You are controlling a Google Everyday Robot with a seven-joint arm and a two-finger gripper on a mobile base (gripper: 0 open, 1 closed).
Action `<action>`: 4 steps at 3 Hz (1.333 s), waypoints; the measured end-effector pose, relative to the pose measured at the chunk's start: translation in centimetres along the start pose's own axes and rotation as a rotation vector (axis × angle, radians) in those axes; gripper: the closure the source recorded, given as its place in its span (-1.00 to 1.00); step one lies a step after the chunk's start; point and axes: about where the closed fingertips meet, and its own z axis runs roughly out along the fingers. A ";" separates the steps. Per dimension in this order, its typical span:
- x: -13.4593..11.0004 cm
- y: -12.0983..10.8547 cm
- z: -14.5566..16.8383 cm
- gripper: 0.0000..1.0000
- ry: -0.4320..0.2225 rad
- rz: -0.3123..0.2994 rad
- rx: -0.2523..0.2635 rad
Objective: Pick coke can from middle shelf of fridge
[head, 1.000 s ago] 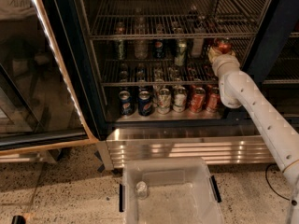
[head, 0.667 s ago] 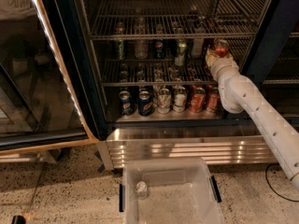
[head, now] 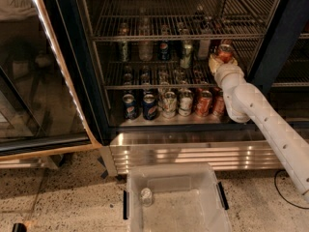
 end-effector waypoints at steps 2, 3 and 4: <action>-0.3 2.8 -1.8 1.00 -0.017 -0.017 -0.069; -0.7 5.0 -4.6 1.00 -0.046 -0.023 -0.127; -0.6 5.3 -5.1 1.00 -0.041 -0.018 -0.131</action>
Offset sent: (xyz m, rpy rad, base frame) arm -0.0364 0.0417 0.0084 -0.0343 -0.0416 0.1127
